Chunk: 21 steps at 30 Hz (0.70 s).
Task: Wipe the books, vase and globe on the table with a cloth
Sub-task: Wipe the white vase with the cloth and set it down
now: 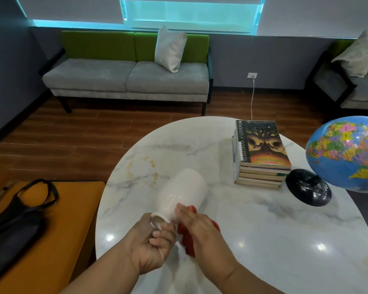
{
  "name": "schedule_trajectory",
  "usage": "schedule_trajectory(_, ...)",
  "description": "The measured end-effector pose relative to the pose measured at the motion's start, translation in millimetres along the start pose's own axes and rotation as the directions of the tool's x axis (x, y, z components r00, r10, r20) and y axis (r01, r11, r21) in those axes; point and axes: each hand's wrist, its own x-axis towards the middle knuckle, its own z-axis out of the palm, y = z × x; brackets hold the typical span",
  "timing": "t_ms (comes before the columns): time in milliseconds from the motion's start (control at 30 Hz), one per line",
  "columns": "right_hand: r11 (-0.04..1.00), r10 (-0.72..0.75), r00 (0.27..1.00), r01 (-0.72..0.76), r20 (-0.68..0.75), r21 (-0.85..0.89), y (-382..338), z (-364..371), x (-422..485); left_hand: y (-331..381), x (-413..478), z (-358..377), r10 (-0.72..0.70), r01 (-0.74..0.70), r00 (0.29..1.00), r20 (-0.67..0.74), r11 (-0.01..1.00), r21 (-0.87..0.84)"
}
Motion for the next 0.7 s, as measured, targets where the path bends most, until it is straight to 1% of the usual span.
schedule_trajectory(33, 0.996, 0.074, 0.997, -0.073, -0.011, 0.046, -9, -3, 1, 2, 1, 0, 0.002, -0.002, 1.0, -0.008, 1.0, 0.005)
schedule_trajectory(67, 0.993, 0.112, 0.992, -0.108, -0.062, 0.052, -14, -3, 0, 2, 3, -1, 0.003, -0.002, 1.0, -0.014, 1.0, 0.006)
schedule_trajectory(100, 0.976, 0.185, 0.98, -0.175, -0.076, 0.127, -16, -3, 2, 2, 3, 0, 0.003, -0.003, 1.0, -0.013, 1.0, 0.007)
schedule_trajectory(133, 0.939, 0.283, 0.955, -0.257, -0.089, 0.227, -18, -5, 8, 2, 3, 0, 0.003, -0.003, 1.0, -0.012, 1.0, 0.006)
schedule_trajectory(167, 0.901, 0.366, 0.927, -0.331, -0.085, 0.28, -12, -8, 14, 2, 4, 0, 0.001, -0.001, 1.0, -0.01, 1.0, 0.008)
schedule_trajectory(233, 0.858, 0.475, 0.874, -0.434, -0.103, 0.275, 7, -15, 26, 2, 5, -2, 0.0, 0.0, 1.0, -0.02, 1.0, 0.008)
schedule_trajectory(267, 0.797, 0.572, 0.811, -0.515, -0.122, 0.316, 18, -18, 32, 2, 6, -3, -0.001, 0.001, 1.0, -0.024, 1.0, 0.006)
schedule_trajectory(300, 0.709, 0.672, 0.729, -0.58, -0.133, 0.402, 27, -23, 40, 2, 6, -5, -0.003, 0.003, 1.0, -0.023, 1.0, 0.001)
schedule_trajectory(333, 0.633, 0.74, 0.654, -0.6, -0.156, 0.49, 38, -29, 44, 1, 6, -5, -0.006, 0.006, 1.0, -0.018, 1.0, -0.005)
schedule_trajectory(400, 0.538, 0.813, 0.547, -0.571, -0.202, 0.62, 50, -41, 51, 0, 5, -6, -0.008, 0.008, 1.0, -0.008, 1.0, -0.02)
schedule_trajectory(467, 0.459, 0.855, 0.479, -0.516, -0.2, 0.724, 44, -47, 51, 0, 4, -6, -0.001, 0.0, 1.0, -0.01, 1.0, -0.02)
schedule_trajectory(500, 0.436, 0.856, 0.485, -0.49, -0.18, 0.754, 34, -46, 49, -1, 4, -6, 0.003, -0.003, 1.0, -0.014, 1.0, -0.016)
schedule_trajectory(533, 0.464, 0.83, 0.527, -0.47, -0.182, 0.751, 24, -41, 46, -1, 4, -5, 0.007, -0.007, 1.0, -0.019, 1.0, -0.005)
schedule_trajectory(567, 0.544, 0.763, 0.615, -0.442, -0.2, 0.713, 11, -35, 43, -2, 3, -4, 0.013, -0.013, 1.0, -0.023, 1.0, 0.008)
schedule_trajectory(600, 0.662, 0.645, 0.733, -0.394, -0.217, 0.637, -2, -28, 39, -3, 3, -2, 0.022, -0.021, 0.999, -0.026, 0.999, 0.024)
schedule_trajectory(633, 0.795, 0.47, 0.86, -0.314, -0.2, 0.519, -14, -22, 37, -5, 3, 0, 0.03, -0.029, 0.999, -0.027, 0.999, 0.042)
schedule_trajectory(667, 0.915, 0.251, 0.956, -0.184, -0.149, 0.359, -21, -17, 35, -6, 4, 2, 0.039, -0.037, 0.999, -0.027, 0.997, 0.066)
schedule_trajectory(700, 0.981, 0.037, 0.998, -0.027, -0.047, 0.192, -23, -13, 34, -9, 3, 4, 0.046, -0.043, 0.999, -0.028, 0.994, 0.098)
